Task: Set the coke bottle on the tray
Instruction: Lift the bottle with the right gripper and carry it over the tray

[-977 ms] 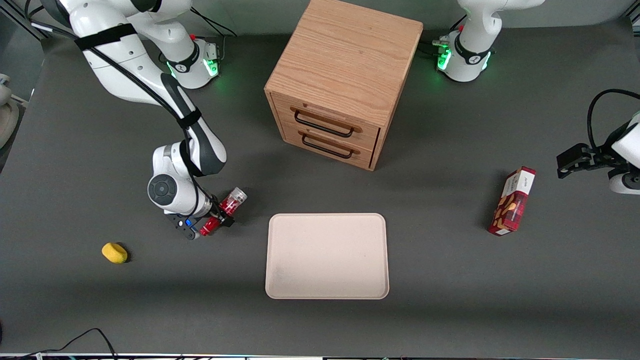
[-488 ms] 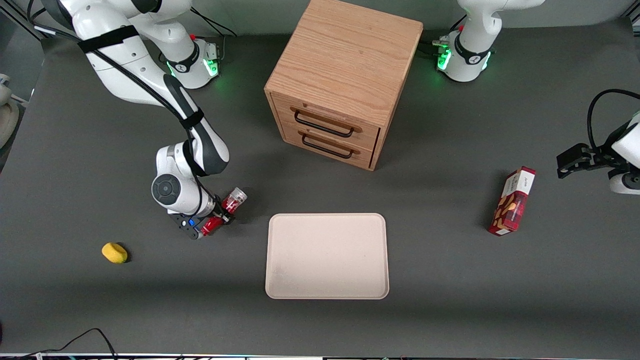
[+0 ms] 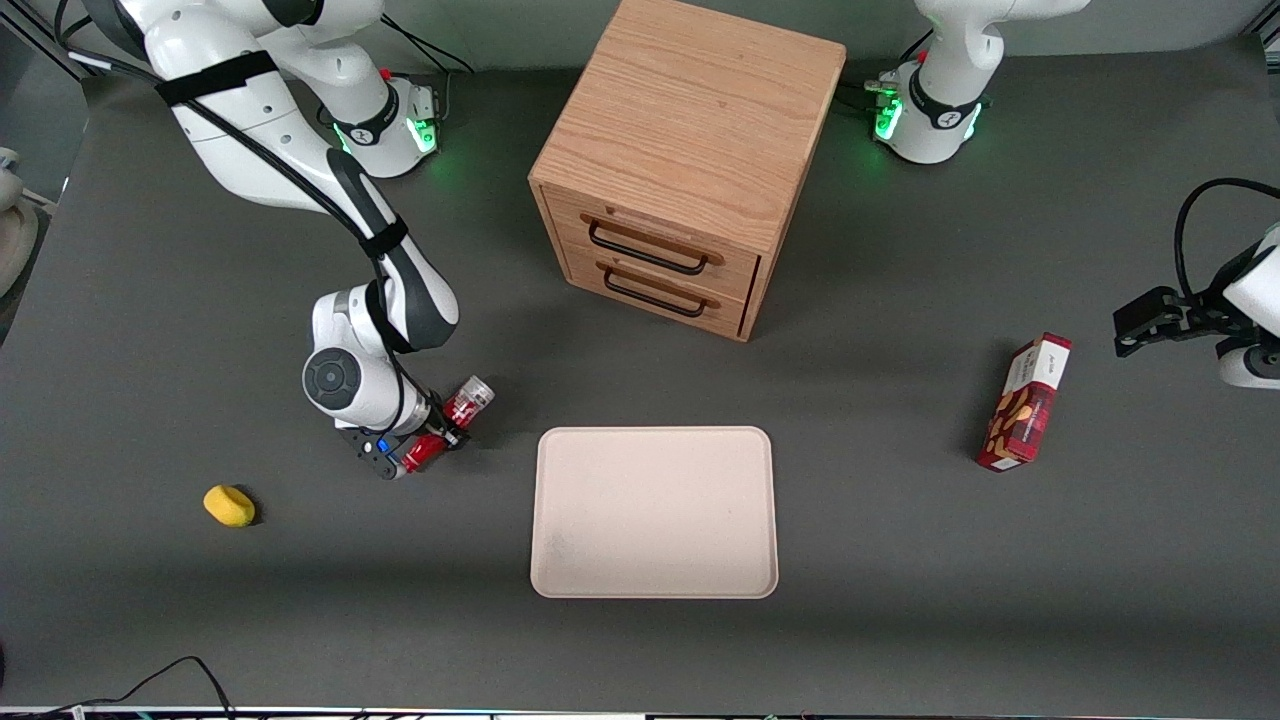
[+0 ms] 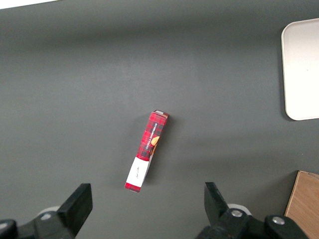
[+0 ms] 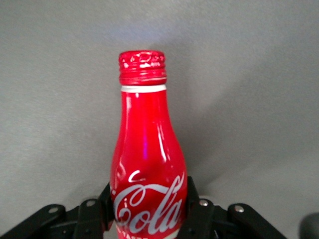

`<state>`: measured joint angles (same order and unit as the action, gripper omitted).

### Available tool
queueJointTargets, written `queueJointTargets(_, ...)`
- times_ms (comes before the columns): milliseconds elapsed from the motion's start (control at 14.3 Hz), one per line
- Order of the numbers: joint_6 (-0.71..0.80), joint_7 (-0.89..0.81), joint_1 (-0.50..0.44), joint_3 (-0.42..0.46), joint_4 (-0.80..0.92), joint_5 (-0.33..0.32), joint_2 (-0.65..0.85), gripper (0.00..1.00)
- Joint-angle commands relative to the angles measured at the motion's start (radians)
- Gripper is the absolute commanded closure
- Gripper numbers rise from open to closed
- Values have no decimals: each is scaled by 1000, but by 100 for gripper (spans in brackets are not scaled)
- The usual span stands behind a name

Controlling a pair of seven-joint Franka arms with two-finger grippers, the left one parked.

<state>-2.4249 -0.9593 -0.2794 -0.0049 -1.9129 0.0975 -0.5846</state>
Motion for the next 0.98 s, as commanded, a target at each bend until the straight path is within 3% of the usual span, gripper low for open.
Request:
queueJointTargets(0,111,-9,-1,0,87,-1,31,100)
queueJointTargets(419,417,94,-1,0,444,-59,23,100)
queueJointTargets(558,486,158,-4,2,564,-116,-15,100)
queueJointTargets(907,511,263,-44,108,917,-147,-225,100)
